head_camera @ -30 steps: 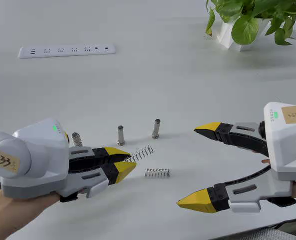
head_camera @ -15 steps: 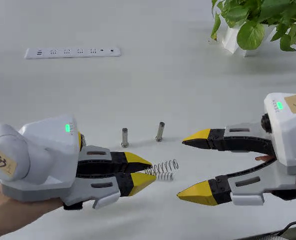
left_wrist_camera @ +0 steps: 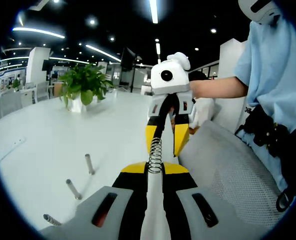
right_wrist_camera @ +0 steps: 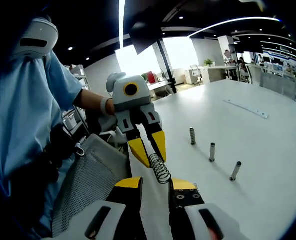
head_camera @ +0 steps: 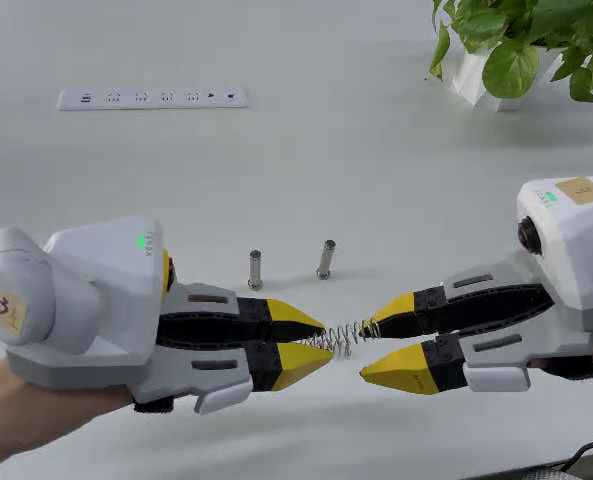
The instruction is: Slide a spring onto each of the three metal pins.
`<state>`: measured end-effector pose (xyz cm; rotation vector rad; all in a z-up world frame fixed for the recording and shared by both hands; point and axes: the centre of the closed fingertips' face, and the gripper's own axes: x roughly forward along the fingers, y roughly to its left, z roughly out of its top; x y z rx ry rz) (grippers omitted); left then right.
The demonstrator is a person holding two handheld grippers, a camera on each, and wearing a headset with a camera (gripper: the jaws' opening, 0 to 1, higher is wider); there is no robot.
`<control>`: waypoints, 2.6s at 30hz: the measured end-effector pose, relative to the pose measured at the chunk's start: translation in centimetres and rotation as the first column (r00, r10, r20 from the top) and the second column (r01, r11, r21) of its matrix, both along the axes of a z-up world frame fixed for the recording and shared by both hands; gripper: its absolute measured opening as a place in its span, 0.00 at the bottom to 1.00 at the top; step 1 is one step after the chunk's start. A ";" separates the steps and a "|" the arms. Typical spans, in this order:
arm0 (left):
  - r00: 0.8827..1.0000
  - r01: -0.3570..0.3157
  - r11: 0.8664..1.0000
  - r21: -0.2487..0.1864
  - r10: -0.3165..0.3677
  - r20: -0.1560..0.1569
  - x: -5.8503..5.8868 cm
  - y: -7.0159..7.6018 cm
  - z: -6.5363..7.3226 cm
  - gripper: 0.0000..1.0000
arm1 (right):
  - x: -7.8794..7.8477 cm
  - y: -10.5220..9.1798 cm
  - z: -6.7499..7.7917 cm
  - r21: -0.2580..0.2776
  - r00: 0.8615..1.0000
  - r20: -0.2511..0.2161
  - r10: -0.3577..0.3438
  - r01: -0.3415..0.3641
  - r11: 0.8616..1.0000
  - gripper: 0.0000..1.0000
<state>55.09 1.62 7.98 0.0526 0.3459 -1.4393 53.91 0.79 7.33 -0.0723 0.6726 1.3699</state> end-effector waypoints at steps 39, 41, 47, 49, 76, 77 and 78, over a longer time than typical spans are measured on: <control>0.997 -0.007 0.992 0.129 -0.003 0.073 0.0 -1.6 -1.8 0.06 | 0.9 -0.8 0.3 -0.204 0.990 0.113 0.088 -0.064 0.977 0.07; 0.997 -0.012 0.991 0.135 0.001 0.080 0.1 -1.7 -1.8 0.06 | 0.9 -0.8 0.4 -0.215 0.989 0.118 0.094 -0.067 0.974 0.07; 0.997 -0.024 0.990 0.141 0.014 0.074 0.2 -1.9 -2.0 0.06 | 0.8 -0.9 0.3 -0.282 0.975 0.167 0.148 -0.097 0.955 0.07; 0.997 -0.026 0.989 0.147 0.016 0.073 0.1 -1.9 -2.2 0.06 | 0.7 -0.7 0.3 -0.304 0.970 0.177 0.168 -0.108 0.947 0.07; 0.998 -0.048 0.987 0.150 0.041 0.056 -0.3 -1.9 -2.8 0.06 | 0.4 0.7 0.6 -0.415 0.922 0.219 0.320 -0.208 0.886 0.07; 0.997 -0.048 0.988 0.148 0.040 0.059 -0.3 -1.9 -2.8 0.06 | 0.4 0.7 0.6 -0.416 0.921 0.219 0.321 -0.209 0.885 0.07; 0.997 -0.051 0.988 0.144 0.043 0.058 -0.3 -1.9 -2.7 0.06 | 0.4 0.7 0.6 -0.418 0.920 0.217 0.325 -0.213 0.883 0.07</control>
